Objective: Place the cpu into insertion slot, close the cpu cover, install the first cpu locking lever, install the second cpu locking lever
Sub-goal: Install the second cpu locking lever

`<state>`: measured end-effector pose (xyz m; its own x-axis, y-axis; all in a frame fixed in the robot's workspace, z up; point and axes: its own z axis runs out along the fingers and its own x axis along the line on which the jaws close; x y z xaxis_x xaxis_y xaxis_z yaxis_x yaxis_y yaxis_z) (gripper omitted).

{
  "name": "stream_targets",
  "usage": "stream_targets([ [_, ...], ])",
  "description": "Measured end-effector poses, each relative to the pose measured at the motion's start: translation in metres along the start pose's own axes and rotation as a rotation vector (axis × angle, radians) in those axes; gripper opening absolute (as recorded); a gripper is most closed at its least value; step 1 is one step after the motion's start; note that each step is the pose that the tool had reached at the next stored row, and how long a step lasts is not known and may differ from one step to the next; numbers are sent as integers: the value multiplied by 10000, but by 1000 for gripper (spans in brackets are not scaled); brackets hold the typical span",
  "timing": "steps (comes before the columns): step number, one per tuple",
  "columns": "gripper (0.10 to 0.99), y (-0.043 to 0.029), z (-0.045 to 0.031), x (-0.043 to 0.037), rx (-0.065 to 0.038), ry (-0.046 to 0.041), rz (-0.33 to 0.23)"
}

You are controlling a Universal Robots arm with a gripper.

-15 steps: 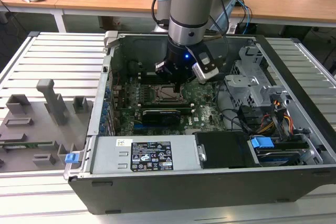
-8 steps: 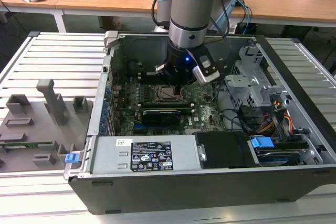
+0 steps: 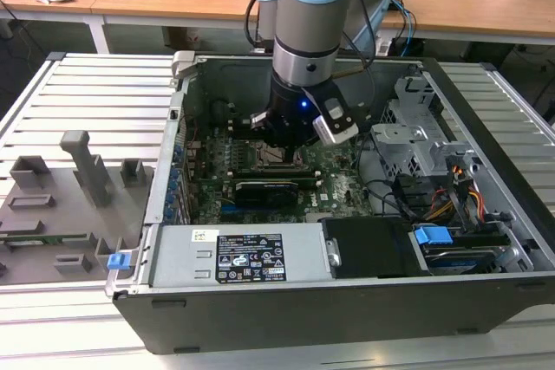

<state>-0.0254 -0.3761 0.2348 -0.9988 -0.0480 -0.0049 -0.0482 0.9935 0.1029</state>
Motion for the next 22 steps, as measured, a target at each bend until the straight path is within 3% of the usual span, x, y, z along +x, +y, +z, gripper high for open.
stream_targets([
  [3, 106, 8, 11, 220, -1, -1, -2],
  [10, 106, -1, 109, 290, -29, -1, -1],
  [16, 106, -34, 119, 421, -356, -17, 0],
  [20, 106, -47, 187, 442, -440, -21, 0],
  [22, 106, -53, 191, 461, -533, -27, 0],
])
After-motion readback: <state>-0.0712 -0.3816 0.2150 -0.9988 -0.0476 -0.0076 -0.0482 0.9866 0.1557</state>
